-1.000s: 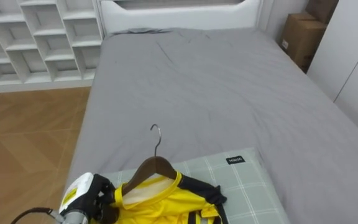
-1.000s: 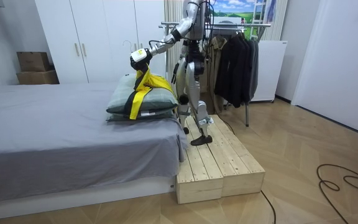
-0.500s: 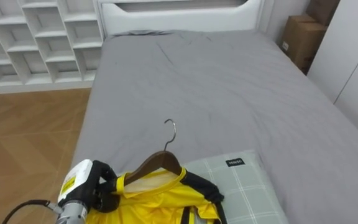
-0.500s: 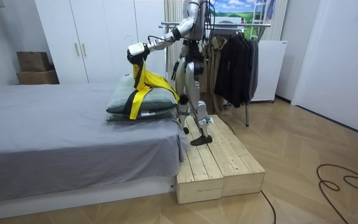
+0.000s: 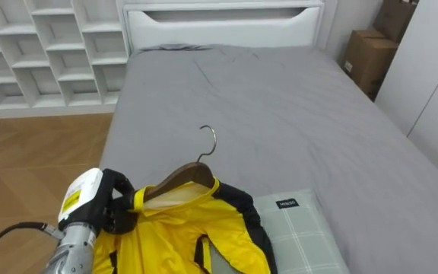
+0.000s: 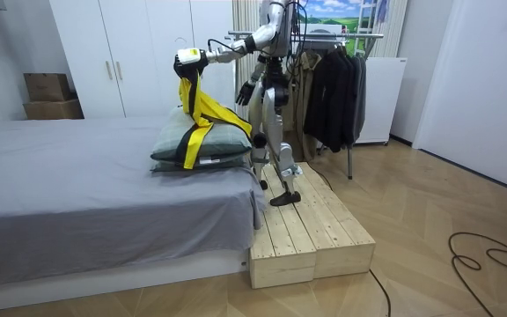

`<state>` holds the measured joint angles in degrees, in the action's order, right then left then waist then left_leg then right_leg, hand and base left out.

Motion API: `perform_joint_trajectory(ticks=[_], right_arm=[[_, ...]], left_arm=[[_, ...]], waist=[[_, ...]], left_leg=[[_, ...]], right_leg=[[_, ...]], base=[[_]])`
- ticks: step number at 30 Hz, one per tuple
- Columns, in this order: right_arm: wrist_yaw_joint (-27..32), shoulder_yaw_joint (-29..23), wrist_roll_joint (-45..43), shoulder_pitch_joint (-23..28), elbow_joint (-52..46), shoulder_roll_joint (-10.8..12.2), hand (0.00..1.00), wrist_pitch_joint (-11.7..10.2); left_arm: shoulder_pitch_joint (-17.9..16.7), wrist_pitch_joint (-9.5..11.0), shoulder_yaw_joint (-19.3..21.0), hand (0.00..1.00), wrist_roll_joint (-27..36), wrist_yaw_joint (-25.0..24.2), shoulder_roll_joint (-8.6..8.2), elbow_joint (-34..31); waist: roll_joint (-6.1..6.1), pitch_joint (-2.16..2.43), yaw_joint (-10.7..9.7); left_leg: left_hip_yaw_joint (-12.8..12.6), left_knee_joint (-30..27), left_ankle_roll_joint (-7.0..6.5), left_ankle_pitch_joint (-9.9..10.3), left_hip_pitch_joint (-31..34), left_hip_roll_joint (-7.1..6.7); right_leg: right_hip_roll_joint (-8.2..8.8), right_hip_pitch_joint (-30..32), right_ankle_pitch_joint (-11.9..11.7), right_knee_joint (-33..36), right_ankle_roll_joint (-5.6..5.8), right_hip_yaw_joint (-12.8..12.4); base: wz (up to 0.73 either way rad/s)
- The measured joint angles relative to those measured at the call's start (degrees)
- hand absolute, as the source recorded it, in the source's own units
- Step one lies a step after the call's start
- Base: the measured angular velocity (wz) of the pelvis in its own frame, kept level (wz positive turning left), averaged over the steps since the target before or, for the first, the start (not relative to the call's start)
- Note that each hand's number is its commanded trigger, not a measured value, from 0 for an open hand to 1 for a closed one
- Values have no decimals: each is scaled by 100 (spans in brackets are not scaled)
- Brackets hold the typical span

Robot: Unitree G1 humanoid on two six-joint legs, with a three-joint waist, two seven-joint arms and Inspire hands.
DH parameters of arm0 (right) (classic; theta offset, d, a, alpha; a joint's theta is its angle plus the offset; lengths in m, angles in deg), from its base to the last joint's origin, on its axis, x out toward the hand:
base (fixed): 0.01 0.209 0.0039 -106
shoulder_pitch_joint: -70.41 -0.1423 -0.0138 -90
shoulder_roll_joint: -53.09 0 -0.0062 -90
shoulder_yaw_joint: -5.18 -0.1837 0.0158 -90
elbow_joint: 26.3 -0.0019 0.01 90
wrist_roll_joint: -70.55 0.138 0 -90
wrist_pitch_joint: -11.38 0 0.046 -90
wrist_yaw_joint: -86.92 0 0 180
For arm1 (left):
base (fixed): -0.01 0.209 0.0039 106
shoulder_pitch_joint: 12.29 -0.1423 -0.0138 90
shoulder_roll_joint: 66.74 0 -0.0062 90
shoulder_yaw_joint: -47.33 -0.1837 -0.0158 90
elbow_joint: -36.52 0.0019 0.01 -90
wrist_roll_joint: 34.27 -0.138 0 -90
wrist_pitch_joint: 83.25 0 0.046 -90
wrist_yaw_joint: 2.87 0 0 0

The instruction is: Hang clothes

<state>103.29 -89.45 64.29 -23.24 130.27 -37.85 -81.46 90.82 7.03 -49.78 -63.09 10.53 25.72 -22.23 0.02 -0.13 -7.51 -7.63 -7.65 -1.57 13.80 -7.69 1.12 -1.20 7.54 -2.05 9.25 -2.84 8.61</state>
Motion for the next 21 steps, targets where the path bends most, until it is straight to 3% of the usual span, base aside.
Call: perform_joint_trajectory(ticks=[9, 21], right_arm=[[200, -158, -992, 41, -1835, -29, 0, 100], [98, 132, -2197, 318, -4360, -26, 0, 153]], left_arm=[[-329, -145, 22, 100, 237, -70, -10, -704], [-482, -172, 2, 100, 454, -165, -56, -950]], waist=[[-30, 18, 11], [-43, 31, 163]], left_leg=[[-23, -6, 9, 5, -93, 4], [-108, 3, 28, 20, -199, 22]], right_leg=[[-23, -27, 18, 67, -14, -48], [-74, -100, 17, 56, -16, -176]], base=[[-2], [-3]])
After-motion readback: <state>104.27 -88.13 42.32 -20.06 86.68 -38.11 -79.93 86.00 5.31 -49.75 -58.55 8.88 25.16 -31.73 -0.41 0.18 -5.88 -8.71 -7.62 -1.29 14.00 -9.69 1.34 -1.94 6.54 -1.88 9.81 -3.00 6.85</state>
